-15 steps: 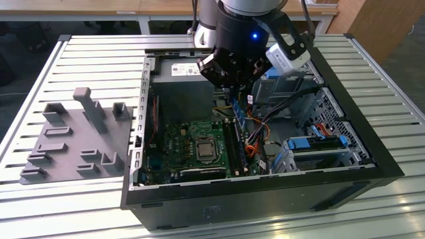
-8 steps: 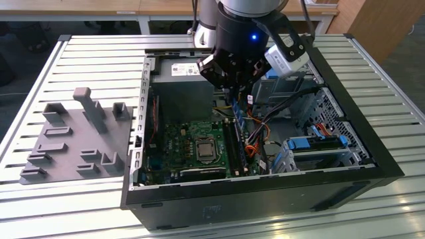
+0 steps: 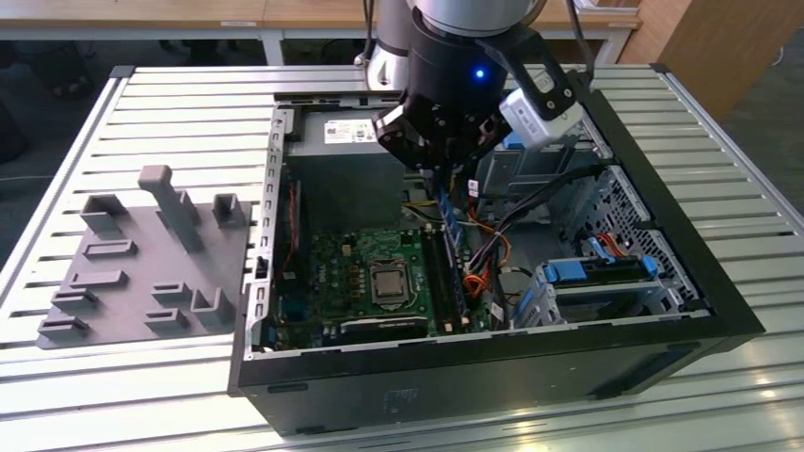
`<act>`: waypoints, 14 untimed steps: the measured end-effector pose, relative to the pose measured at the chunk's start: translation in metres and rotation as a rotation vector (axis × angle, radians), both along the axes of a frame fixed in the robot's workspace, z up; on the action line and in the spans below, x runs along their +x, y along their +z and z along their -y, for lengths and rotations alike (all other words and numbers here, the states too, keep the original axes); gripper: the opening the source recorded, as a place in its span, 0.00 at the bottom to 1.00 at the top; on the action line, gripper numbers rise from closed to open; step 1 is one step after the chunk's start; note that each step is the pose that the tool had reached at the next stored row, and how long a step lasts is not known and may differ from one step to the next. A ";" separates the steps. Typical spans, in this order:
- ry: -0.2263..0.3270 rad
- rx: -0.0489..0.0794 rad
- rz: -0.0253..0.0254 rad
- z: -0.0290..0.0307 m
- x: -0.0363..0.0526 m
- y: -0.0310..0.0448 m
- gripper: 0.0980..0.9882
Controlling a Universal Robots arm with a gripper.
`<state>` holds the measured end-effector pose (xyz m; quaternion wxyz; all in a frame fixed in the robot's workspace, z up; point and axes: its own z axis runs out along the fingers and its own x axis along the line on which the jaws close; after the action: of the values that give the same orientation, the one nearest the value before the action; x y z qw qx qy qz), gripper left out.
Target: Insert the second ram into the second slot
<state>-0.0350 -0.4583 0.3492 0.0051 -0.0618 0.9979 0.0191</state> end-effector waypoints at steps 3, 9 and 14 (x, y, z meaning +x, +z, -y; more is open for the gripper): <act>0.000 0.000 -0.0003 0.0002 0.0000 -0.0007 0.04; 0.000 0.000 -0.0003 0.0006 0.0000 -0.0025 0.04; 0.000 0.000 -0.0003 0.0009 0.0000 -0.0039 0.04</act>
<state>-0.0350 -0.4592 0.3453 0.0050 -0.0618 0.9979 0.0191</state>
